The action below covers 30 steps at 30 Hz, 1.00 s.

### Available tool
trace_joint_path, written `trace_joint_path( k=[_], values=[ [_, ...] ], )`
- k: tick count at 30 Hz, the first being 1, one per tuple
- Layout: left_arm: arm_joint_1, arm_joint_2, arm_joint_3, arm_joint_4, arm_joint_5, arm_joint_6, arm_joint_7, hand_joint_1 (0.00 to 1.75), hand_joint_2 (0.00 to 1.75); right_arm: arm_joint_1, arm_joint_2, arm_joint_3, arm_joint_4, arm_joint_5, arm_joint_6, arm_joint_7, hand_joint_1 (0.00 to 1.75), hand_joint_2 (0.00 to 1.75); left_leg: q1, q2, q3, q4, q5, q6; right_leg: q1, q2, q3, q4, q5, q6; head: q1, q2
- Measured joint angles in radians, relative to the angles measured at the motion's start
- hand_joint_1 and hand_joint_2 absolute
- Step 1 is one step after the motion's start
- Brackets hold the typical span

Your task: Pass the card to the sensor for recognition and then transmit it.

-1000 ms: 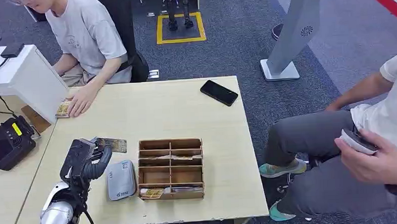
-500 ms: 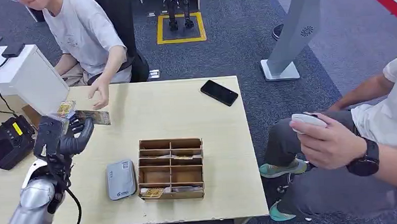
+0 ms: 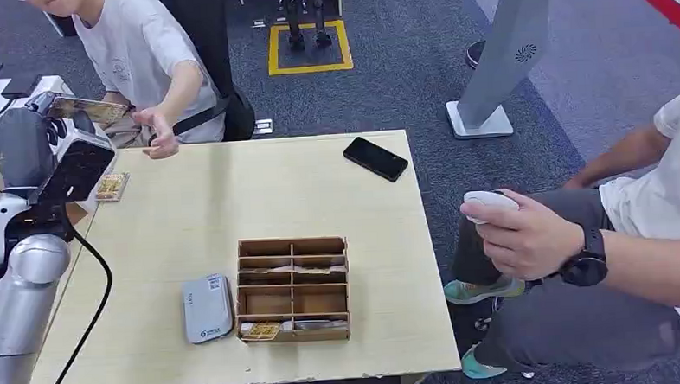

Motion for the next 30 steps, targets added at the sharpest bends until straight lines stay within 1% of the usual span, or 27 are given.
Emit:
trace_joint_path(
  k=[3, 6, 10, 16, 25, 26, 30],
  values=[
    [-0.010, 0.000, 0.000, 0.015, -0.009, 0.005, 0.000, 1.75, 1.75, 0.000, 0.005, 0.000, 0.008, 0.000, 0.000, -0.002, 0.00, 1.75, 0.000, 0.000, 0.000, 0.000, 0.000, 0.000, 0.000, 0.000, 0.000, 0.000, 0.000, 0.000, 0.000, 0.000],
    [-0.031, 0.000, -0.002, 0.051, -0.084, 0.029, 0.015, 1.75, 1.75, 0.000, 0.008, 0.000, 0.011, 0.000, 0.005, -0.006, 0.00, 1.75, 0.000, 0.000, 0.000, 0.000, 0.000, 0.000, 0.000, 0.000, -0.001, 0.000, 0.000, 0.000, 0.000, 0.000],
    [-0.078, 0.002, -0.005, 0.123, -0.156, 0.064, 0.017, 1.75, 1.75, 0.001, 0.013, 0.000, 0.013, 0.006, 0.018, -0.010, 0.00, 1.75, 0.000, 0.000, 0.000, 0.000, 0.000, 0.000, 0.000, 0.000, -0.001, 0.000, 0.000, 0.000, 0.000, 0.000],
    [-0.109, 0.004, -0.008, 0.195, -0.179, 0.079, 0.010, 1.75, 1.75, 0.002, 0.016, 0.000, 0.013, 0.019, 0.020, -0.010, 0.00, 1.75, 0.000, 0.000, 0.000, 0.000, 0.000, 0.000, 0.000, 0.000, -0.001, 0.000, 0.000, 0.000, 0.000, 0.000],
    [-0.110, 0.010, -0.018, 0.232, -0.203, 0.067, 0.014, 1.75, 1.75, 0.000, 0.032, 0.000, 0.025, 0.027, 0.023, -0.022, 0.00, 1.75, 0.000, 0.000, -0.001, 0.000, 0.000, 0.000, 0.000, 0.000, -0.001, 0.000, 0.000, 0.000, 0.000, 0.000],
    [-0.110, 0.010, -0.018, 0.234, -0.203, 0.067, 0.014, 0.00, 1.75, 0.000, 0.034, 0.000, 0.027, 0.028, 0.023, -0.022, 0.00, 1.75, 0.000, 0.000, -0.001, 0.000, 0.000, 0.000, 0.000, 0.000, -0.001, 0.000, 0.000, 0.000, 0.000, 0.000],
    [-0.109, 0.010, -0.021, 0.241, -0.187, 0.049, 0.014, 0.00, 1.75, 0.001, 0.037, 0.000, 0.031, 0.028, 0.023, -0.022, 0.00, 1.75, 0.000, 0.000, -0.001, 0.000, 0.000, 0.000, 0.000, 0.000, -0.001, 0.000, 0.000, 0.000, 0.000, 0.000]
  ],
)
